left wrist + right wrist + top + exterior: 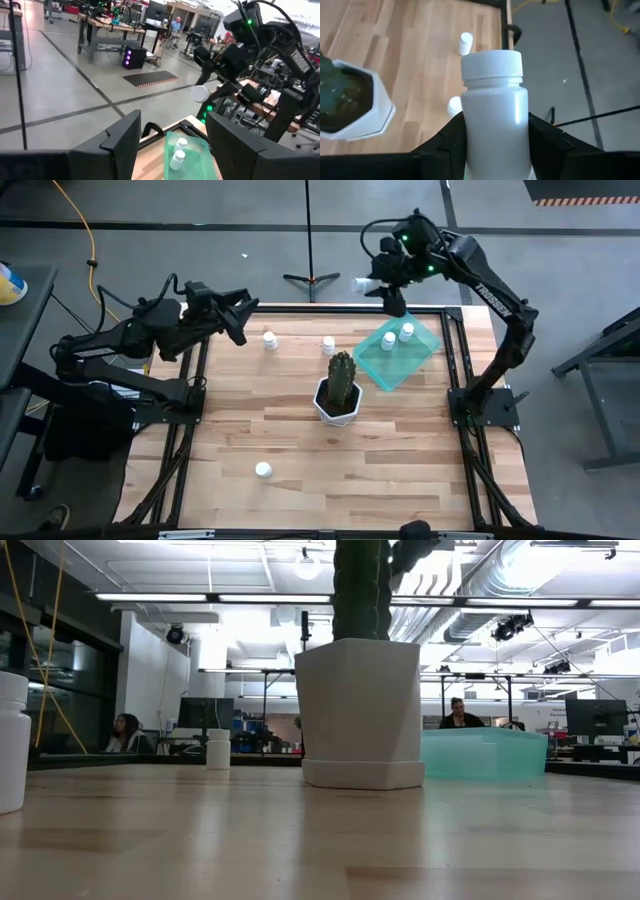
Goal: Pick and place pill bottles into a basket
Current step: Put the white medicine bottle into the blue bin
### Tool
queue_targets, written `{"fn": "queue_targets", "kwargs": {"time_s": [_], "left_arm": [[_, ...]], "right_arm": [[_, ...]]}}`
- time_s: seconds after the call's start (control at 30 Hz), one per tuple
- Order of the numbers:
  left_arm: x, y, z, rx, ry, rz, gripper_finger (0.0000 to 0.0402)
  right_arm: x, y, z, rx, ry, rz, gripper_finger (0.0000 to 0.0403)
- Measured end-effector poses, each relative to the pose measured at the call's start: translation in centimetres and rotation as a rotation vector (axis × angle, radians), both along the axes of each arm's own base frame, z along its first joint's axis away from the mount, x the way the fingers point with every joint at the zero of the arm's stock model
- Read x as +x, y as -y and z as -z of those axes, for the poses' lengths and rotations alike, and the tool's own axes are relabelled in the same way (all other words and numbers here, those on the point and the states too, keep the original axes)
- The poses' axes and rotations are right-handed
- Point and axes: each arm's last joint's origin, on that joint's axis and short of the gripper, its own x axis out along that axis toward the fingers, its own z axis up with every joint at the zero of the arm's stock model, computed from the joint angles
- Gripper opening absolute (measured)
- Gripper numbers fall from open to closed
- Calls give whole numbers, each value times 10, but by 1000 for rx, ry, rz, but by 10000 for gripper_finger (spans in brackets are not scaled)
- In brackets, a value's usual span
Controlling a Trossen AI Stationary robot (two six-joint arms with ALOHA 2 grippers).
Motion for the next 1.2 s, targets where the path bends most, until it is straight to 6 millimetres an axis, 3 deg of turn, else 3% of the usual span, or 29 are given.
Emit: {"fn": "queue_targets", "kwargs": {"time_s": [0.57, 0.77, 0.87, 1.0, 1.2], "left_arm": [[-1, 0, 4, 0, -48, -6, 254], [-3, 0, 7, -19, -65, -8, 254], [-3, 0, 8, -19, -74, -10, 254], [-5, 0, 8, -18, -76, -24, 254], [-8, -1, 7, -11, -69, -72, 254]], "right_arm": [[-26, 3, 11, 258, -83, -38, 152], [-32, 7, 17, 367, -24, -97, 152], [-31, 10, 39, 435, 33, -134, 152], [-36, 6, 84, 430, 63, -99, 152], [-63, -8, 139, 383, 265, 9, 152]]}}
